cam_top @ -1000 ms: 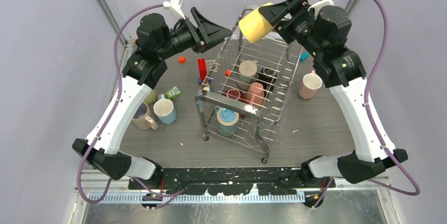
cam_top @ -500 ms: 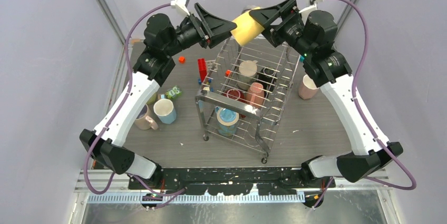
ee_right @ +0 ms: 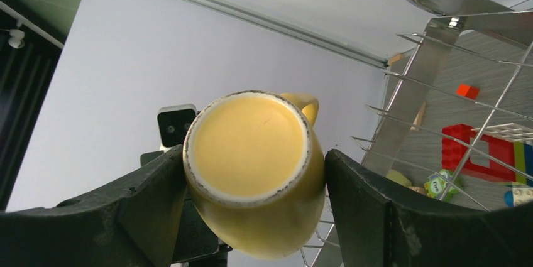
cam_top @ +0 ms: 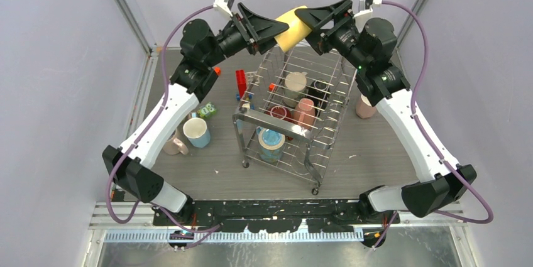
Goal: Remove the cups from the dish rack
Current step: Place the cup at the center of the board.
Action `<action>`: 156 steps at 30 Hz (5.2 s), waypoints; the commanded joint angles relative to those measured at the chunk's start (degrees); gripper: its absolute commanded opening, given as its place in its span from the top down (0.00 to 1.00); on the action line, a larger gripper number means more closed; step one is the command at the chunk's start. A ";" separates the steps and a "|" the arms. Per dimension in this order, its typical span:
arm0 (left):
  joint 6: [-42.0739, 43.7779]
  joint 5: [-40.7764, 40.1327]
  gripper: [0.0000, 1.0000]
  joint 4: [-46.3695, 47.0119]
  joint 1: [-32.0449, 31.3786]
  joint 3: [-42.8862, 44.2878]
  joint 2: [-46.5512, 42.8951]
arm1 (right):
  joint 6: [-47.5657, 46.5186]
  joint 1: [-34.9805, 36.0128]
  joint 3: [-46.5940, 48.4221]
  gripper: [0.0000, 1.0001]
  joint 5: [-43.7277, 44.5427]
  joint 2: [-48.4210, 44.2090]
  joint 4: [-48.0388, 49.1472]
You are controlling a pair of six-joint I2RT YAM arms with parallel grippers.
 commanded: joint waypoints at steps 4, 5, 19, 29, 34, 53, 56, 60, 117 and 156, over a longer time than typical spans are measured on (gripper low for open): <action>-3.13 -0.17 0.65 7.25 -1.27 -0.40 0.71 | 4.18 -0.05 -1.94 0.70 -2.50 -3.34 11.96; -3.27 -0.26 0.70 7.35 -1.35 -0.38 0.76 | 4.22 -0.03 -2.17 0.70 -2.50 -3.54 12.05; -0.14 -1.45 1.00 7.09 -1.78 2.63 1.13 | -0.13 0.24 -3.68 0.17 -0.85 -8.83 6.98; 6.52 -3.09 1.00 0.43 -1.71 11.15 0.80 | -4.62 0.41 -4.53 0.00 0.75 -13.76 0.63; 9.60 -3.79 1.00 -3.55 -1.59 16.00 0.44 | -6.29 0.37 -4.88 0.00 1.03 -15.82 -2.08; 40.79 -25.39 1.00 -44.95 3.92 20.26 -16.41 | -21.39 0.42 -4.55 0.00 7.73 -28.57 -25.51; 43.95 -30.95 1.00 -49.80 3.92 19.02 -18.20 | -22.74 0.39 -4.59 0.00 8.45 -30.28 -28.03; 46.84 -37.64 1.00 -55.24 3.92 17.54 -18.74 | -24.44 0.35 -4.34 0.00 9.72 -32.08 -31.49; 58.78 -32.15 1.00 -62.14 10.27 -3.61 14.93 | -22.73 0.39 -20.62 0.00 26.12 -48.74 -51.36; 60.59 -35.28 0.49 -61.61 9.10 -6.52 15.76 | -20.44 0.42 -29.81 0.00 26.06 -46.24 -47.68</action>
